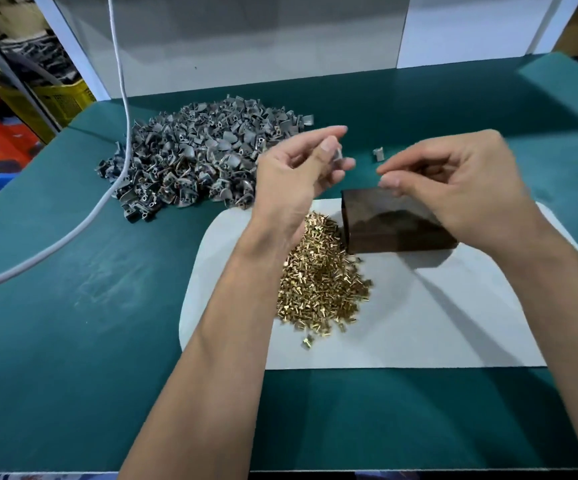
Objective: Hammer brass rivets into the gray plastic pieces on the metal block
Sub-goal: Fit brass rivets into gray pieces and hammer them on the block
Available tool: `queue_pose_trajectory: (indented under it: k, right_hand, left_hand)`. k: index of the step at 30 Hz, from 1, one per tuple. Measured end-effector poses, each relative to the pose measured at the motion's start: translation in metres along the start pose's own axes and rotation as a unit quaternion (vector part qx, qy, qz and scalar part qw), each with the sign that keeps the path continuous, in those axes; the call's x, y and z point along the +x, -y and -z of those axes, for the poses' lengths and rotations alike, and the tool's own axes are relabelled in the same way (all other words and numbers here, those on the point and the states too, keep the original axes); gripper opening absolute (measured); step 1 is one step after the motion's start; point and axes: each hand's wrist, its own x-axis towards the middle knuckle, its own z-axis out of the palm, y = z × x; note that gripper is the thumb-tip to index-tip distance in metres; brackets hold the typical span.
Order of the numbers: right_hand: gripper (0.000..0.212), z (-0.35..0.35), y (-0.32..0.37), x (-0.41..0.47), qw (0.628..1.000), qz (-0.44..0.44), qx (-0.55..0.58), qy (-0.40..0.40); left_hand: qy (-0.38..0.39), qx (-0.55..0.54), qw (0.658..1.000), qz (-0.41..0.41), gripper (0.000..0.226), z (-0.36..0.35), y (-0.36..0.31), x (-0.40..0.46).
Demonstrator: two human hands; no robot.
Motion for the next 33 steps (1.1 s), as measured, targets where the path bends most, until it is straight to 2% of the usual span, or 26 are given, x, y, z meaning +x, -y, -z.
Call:
queue_pose_trajectory:
  k: [3,8,12,20,27,33]
  right_hand:
    - [0.019,0.004,-0.011,-0.005,0.999,-0.012,0.031,-0.017]
    - [0.015,0.005,-0.017,-0.009,0.996,-0.010,0.050,-0.074]
    - [0.020,0.002,-0.015,-0.010,0.994,-0.006,0.054,-0.095]
    - [0.014,-0.006,-0.010,-0.012,0.995,0.010,-0.004,-0.099]
    - [0.008,-0.009,-0.006,-0.012,0.991,0.006,-0.066,-0.118]
    - [0.006,-0.010,-0.005,-0.012,0.990,-0.019,-0.075,-0.115]
  left_hand:
    - [0.035,0.014,0.999,0.003,0.017,-0.012,0.008,-0.003]
    - [0.047,0.047,0.998,0.000,0.027,-0.014,0.014,-0.003]
    - [0.072,-0.001,0.997,0.011,0.030,-0.016,0.013,-0.005]
    - [0.107,-0.010,0.994,0.004,0.024,-0.018,0.018,-0.009]
    - [0.101,-0.020,0.995,0.006,0.016,-0.024,0.023,-0.009]
    - [0.098,-0.031,0.995,0.016,0.024,-0.024,0.022,-0.009]
